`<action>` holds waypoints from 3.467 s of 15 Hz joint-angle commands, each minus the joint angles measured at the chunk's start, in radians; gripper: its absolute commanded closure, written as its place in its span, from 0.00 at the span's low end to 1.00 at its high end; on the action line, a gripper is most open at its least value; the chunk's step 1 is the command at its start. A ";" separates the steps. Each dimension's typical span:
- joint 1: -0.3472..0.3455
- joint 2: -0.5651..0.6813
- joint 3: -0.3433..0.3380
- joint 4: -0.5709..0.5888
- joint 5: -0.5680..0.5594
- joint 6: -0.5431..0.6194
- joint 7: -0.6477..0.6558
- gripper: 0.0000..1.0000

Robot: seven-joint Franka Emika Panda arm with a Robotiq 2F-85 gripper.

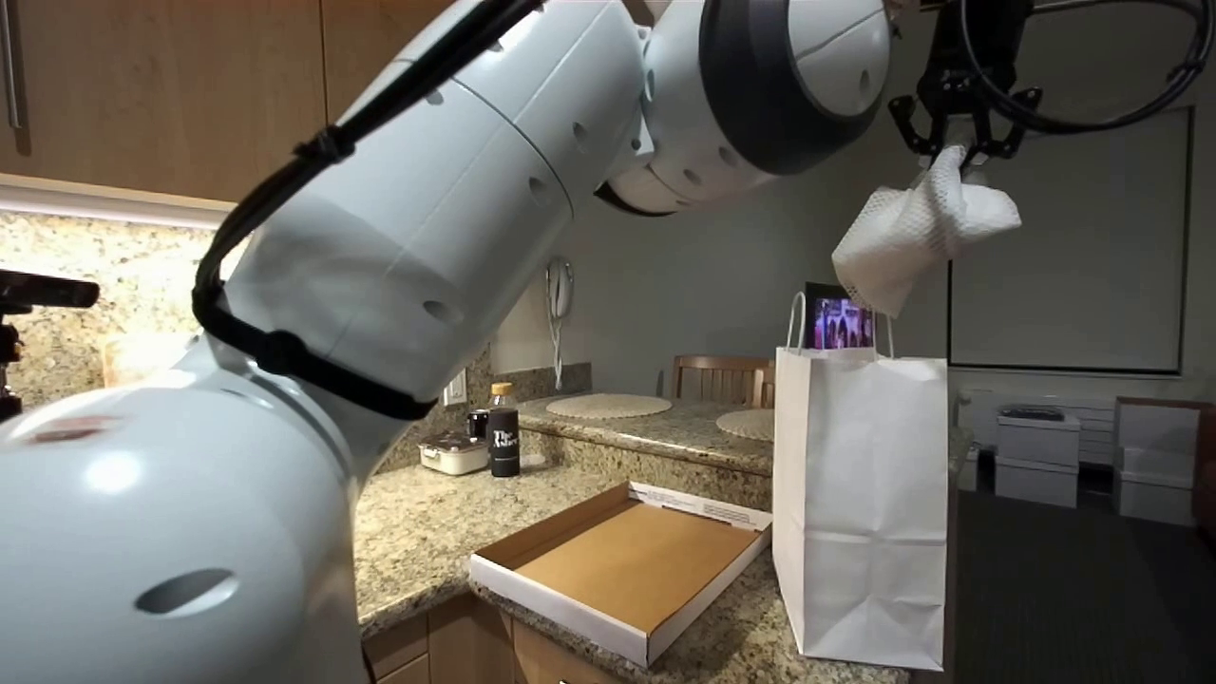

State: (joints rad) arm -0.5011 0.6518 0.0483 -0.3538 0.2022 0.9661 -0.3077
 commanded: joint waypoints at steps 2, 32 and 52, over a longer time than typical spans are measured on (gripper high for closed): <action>0.033 -0.020 0.025 0.001 0.018 0.020 -0.083 0.92; 0.251 0.152 -0.128 -0.038 -0.246 0.409 0.030 0.92; 0.508 0.162 -0.161 -0.041 -0.403 0.090 -0.016 0.92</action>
State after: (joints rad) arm -0.0197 0.8337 -0.1243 -0.3711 -0.1908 1.0926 -0.3451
